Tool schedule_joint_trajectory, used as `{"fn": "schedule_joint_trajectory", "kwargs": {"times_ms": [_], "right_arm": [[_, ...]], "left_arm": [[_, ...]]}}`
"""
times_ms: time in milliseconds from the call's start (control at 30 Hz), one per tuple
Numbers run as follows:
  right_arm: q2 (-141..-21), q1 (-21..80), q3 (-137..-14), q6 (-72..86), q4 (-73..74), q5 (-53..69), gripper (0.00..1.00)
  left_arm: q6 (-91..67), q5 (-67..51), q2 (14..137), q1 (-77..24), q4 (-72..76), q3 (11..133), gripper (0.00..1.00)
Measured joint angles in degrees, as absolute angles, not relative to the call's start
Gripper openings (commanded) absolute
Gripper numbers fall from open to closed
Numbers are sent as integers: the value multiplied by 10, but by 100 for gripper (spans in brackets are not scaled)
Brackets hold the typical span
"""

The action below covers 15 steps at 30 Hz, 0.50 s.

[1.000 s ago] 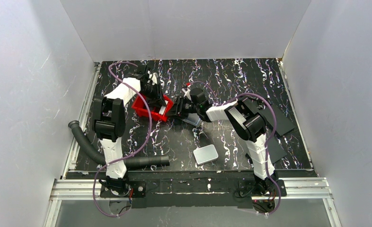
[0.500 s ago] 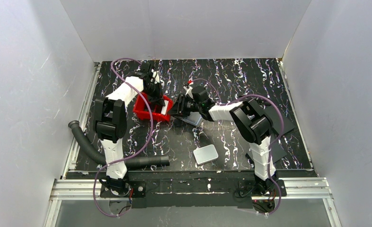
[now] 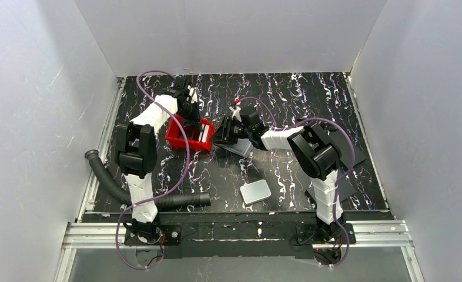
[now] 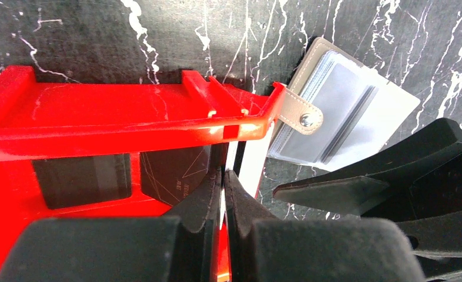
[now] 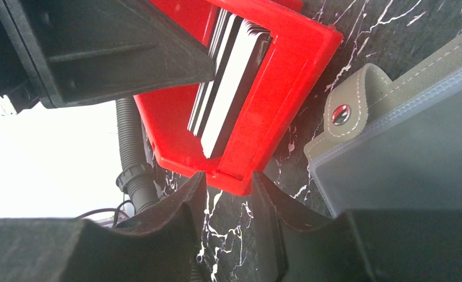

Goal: Put the credit cards into the card holder
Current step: Pick up the credit card from the storage box.

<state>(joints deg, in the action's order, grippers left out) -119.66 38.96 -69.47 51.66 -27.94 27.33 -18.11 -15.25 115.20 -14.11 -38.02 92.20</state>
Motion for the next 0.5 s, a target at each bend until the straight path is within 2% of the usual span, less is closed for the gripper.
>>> {"fn": "schedule_joint_trajectory", "kwargs": {"times_ms": [500], "right_arm": [[-1196,390,-695,490,-257,269,43]], "left_arm": [[-182,-145,1145,-141,-400,929,0]]}}
